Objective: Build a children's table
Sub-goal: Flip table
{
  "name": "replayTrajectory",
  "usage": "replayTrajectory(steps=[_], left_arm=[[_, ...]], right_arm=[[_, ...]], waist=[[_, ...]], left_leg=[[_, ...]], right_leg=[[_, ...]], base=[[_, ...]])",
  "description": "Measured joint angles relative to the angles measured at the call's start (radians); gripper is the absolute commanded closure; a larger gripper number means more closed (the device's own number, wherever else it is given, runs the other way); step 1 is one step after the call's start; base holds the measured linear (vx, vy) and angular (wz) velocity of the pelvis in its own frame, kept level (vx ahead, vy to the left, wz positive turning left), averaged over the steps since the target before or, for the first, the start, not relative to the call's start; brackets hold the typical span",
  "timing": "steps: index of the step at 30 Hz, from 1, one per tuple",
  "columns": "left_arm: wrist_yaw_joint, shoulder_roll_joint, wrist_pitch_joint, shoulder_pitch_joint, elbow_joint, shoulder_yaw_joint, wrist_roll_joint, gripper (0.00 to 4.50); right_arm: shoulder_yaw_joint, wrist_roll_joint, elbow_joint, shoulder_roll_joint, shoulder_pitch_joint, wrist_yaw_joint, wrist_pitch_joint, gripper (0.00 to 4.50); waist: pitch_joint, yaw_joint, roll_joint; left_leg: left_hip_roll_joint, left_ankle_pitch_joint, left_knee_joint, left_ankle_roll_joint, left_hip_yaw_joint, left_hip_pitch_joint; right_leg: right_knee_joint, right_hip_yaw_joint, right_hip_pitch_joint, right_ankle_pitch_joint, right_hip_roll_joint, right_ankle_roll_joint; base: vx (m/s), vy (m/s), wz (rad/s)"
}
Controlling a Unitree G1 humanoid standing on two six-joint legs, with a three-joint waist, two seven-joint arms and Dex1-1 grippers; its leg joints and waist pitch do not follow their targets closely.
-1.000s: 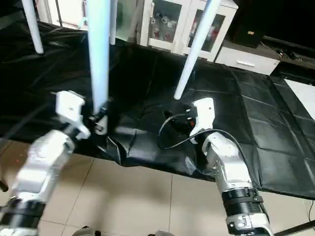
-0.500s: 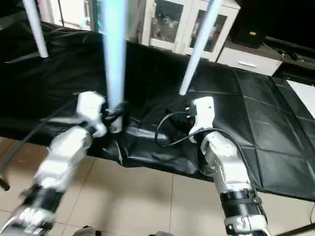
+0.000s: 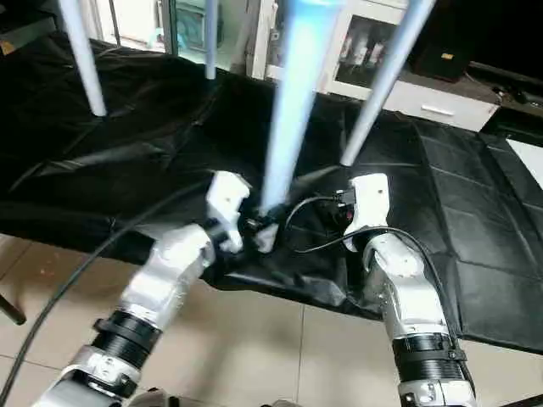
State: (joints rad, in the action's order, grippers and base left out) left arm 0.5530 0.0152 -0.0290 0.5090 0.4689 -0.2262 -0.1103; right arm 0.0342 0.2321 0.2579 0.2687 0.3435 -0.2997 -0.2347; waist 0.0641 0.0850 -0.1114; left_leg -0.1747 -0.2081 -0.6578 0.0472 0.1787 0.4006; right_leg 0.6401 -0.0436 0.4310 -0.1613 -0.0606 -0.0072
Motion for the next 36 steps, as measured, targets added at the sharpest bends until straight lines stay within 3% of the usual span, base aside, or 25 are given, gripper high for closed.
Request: replayTrajectory(steps=[4,5,7,13,18,19,23,29,36], left_arm=[[-0.005,0.002,-0.005,0.001,0.006,0.006,0.007,2.93],[-0.005,0.001,-0.003,0.001,0.007,0.008,0.007,2.58],[-0.007,-0.001,0.001,0.003,0.008,0.016,0.006,2.37],[-0.005,-0.017,0.009,0.007,0.003,0.047,-0.015,1.86],[0.014,-0.024,0.065,-0.008,-0.073,0.064,-0.054,1.56],[0.029,-0.027,0.075,-0.02,-0.094,0.064,-0.062,1.32],[0.054,-0.044,0.089,-0.066,-0.112,0.055,-0.067,1.1],[0.134,-0.102,0.121,-0.128,-0.207,0.042,-0.095,0.41],[0.154,-0.156,0.176,-0.232,-0.297,0.075,-0.137,0.41]], right_arm=[[-0.001,-0.009,0.0,-0.002,-0.004,0.002,0.0,0.86],[-0.001,-0.009,0.0,-0.003,-0.004,0.002,0.0,0.86],[-0.001,-0.01,0.0,-0.006,-0.005,0.003,0.0,0.86],[0.001,-0.003,-0.013,-0.022,-0.022,-0.003,0.011,0.86],[0.02,0.016,-0.032,-0.03,-0.041,-0.012,0.02,0.86],[0.025,0.017,-0.048,-0.03,-0.051,-0.014,0.022,0.86],[0.028,0.038,-0.06,-0.03,-0.079,-0.046,0.031,0.86],[0.025,0.114,-0.099,-0.003,-0.114,-0.207,0.031,0.86],[0.028,0.131,-0.074,0.041,-0.103,-0.32,0.048,0.86]], waist=[[0.0,0.0,0.0],[0.0,0.0,0.0],[0.0,-0.001,0.0],[0.0,-0.002,0.0],[0.0,-0.002,0.0],[0.0,-0.002,0.0],[0.001,-0.003,0.001],[0.0,-0.003,0.001],[-0.001,-0.002,-0.003]], left_leg=[[0.0,0.0,0.001,0.0,0.0,-0.001],[0.0,0.0,0.001,0.0,0.0,-0.001],[0.0,0.0,0.001,0.0,0.0,-0.001],[0.0,0.0,0.001,0.0,0.0,-0.002],[0.0,0.0,0.001,0.0,0.0,-0.003],[0.0,0.0,0.001,0.0,0.0,-0.003],[0.0,0.0,0.008,0.0,0.0,-0.016],[0.0,0.0,0.012,0.0,0.0,-0.019],[0.0,0.0,0.013,0.0,0.001,-0.019]], right_leg=[[0.0,0.0,0.0,0.0,0.0,0.0],[0.0,0.0,0.0,0.0,0.0,0.0],[0.0,0.0,0.0,-0.001,0.0,0.001],[0.0,0.0,-0.001,-0.001,0.0,0.001],[0.0,0.0,-0.001,-0.001,0.0,0.002],[0.0,0.0,-0.002,-0.001,0.0,0.002],[-0.008,-0.001,-0.015,-0.002,0.0,0.003],[-0.012,-0.002,-0.019,-0.002,0.0,0.004],[-0.013,-0.002,-0.018,-0.002,0.0,0.004]], base=[[0.0,0.0,0.0],[0.0,0.0,0.0],[0.0,0.0,0.0],[0.0,0.0,0.0],[0.0,0.0,0.0],[0.0,0.0,0.0],[0.0,0.0,0.0],[0.0,0.0,0.0],[0.0,0.0,0.0]])
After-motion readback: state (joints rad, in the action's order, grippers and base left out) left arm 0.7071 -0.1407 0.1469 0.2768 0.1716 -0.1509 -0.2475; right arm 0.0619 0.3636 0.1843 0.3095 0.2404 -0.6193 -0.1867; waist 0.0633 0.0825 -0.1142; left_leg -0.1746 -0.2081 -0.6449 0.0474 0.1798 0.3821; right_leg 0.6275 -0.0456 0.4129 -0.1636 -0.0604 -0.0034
